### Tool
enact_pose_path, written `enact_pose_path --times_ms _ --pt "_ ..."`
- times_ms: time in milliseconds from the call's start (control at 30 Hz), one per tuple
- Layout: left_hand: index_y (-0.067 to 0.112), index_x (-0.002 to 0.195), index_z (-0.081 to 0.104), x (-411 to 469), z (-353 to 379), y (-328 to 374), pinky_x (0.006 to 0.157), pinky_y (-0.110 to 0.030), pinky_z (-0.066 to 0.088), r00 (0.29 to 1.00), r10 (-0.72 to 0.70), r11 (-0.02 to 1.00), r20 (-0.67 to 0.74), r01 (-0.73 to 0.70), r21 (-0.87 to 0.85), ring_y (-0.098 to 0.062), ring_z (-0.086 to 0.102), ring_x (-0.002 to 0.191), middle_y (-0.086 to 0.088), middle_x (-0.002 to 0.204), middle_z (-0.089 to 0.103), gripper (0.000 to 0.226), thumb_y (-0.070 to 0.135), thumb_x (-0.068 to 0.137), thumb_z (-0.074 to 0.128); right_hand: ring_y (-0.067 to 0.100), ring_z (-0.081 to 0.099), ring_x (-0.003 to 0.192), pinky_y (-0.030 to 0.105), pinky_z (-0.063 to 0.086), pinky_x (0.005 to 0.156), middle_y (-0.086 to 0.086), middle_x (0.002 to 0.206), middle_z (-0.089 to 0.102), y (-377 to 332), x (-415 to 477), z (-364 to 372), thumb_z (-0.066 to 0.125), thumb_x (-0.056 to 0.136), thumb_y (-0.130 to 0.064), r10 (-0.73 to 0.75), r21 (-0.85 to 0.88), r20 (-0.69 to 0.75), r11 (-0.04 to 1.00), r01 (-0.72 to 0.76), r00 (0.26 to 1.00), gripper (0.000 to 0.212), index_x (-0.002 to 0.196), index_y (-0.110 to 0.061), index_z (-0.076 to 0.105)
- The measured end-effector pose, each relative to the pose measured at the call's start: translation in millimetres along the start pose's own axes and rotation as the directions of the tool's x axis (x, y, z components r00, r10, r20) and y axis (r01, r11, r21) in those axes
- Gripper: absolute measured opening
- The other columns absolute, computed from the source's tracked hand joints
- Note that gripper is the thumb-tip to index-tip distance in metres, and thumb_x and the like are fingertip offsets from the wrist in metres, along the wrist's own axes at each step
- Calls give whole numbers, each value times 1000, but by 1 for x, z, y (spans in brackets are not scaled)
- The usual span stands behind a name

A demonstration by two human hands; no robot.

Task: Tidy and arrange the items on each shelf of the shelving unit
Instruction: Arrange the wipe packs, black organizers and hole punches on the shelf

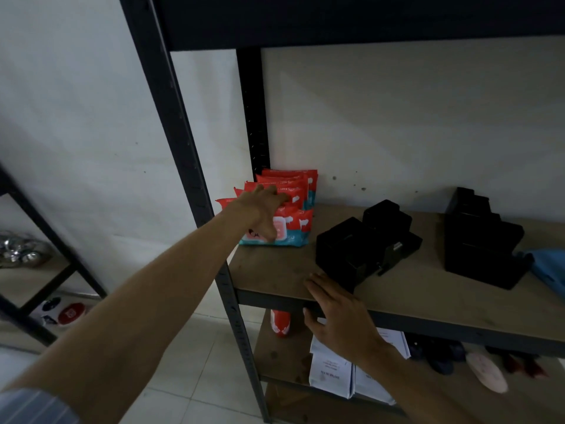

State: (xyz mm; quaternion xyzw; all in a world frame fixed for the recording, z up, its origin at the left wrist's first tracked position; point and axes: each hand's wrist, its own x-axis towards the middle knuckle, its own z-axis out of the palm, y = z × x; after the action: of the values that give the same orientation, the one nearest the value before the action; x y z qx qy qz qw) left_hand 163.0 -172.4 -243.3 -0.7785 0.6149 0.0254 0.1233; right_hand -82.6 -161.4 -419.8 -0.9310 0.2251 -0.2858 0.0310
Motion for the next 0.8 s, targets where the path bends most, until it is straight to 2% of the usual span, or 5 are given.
enact_pose_path --times_ms 133,400,567,700,800 --pt "30 153 8 5 18 1 114 -63 25 999 -33 999 -40 34 25 -39 11 148 -7 157 20 123 45 62 91 14 63 119 23 45 97 2 131 66 -2 1 0 51 89 -50 18 11 -8 1000 -18 1000 55 129 -16 65" --pt "32 156 11 8 16 3 114 -64 24 999 -7 997 -33 10 75 -41 15 145 -12 157 20 112 42 72 86 15 65 117 25 50 94 1 128 67 -6 2 0 49 87 -53 49 43 -34 998 -48 998 57 127 -17 66" --pt "24 156 18 5 11 6 113 -60 30 1000 21 998 -21 -20 57 -34 22 142 -9 154 27 109 34 72 87 14 66 114 20 44 94 -1 127 68 -5 3 -2 48 86 -54 35 11 -26 999 -35 999 57 126 -18 67" --pt "19 153 25 3 1 15 111 -52 37 997 65 995 -45 -68 -71 -30 32 137 -7 149 37 108 31 67 90 13 66 114 19 44 93 -1 126 68 -6 3 0 50 84 -54 44 1 -7 999 -44 999 57 125 -18 68" --pt "15 153 26 2 2 35 113 -54 33 990 120 992 -68 -121 -18 -31 27 141 -9 154 33 107 27 68 89 12 64 117 18 43 94 -2 129 67 -6 3 -2 50 84 -54 43 -2 7 999 -43 999 57 126 -19 67"
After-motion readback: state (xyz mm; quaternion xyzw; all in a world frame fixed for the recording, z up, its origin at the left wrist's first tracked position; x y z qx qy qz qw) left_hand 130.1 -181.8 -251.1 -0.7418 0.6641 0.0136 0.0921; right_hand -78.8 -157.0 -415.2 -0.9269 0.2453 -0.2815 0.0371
